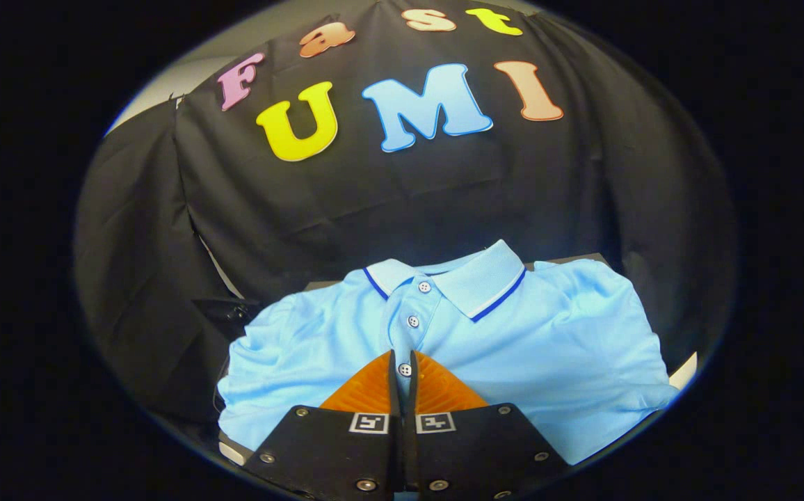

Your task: Put the clothes into the washing machine and then close the washing machine lid.

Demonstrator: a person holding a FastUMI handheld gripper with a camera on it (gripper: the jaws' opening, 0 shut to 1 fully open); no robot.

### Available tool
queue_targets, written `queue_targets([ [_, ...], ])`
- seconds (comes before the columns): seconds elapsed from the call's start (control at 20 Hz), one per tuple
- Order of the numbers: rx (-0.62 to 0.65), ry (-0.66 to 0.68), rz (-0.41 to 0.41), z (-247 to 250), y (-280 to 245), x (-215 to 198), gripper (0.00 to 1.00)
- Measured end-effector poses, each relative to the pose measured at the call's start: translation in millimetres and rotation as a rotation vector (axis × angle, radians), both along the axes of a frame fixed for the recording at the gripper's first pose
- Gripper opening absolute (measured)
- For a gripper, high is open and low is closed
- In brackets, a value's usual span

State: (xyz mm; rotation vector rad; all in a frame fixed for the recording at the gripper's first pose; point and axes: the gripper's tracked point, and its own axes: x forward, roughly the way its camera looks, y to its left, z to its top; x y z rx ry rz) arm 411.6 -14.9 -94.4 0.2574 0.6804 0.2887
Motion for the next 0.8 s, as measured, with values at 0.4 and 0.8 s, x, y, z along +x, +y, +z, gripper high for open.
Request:
queue_targets([
  [0.4, 0.202, -0.068, 0.038, 51, 17, -10, 0.00],
  [0.8, 0.286, -0.150, 0.109, 97, 74, -21, 0.00],
])
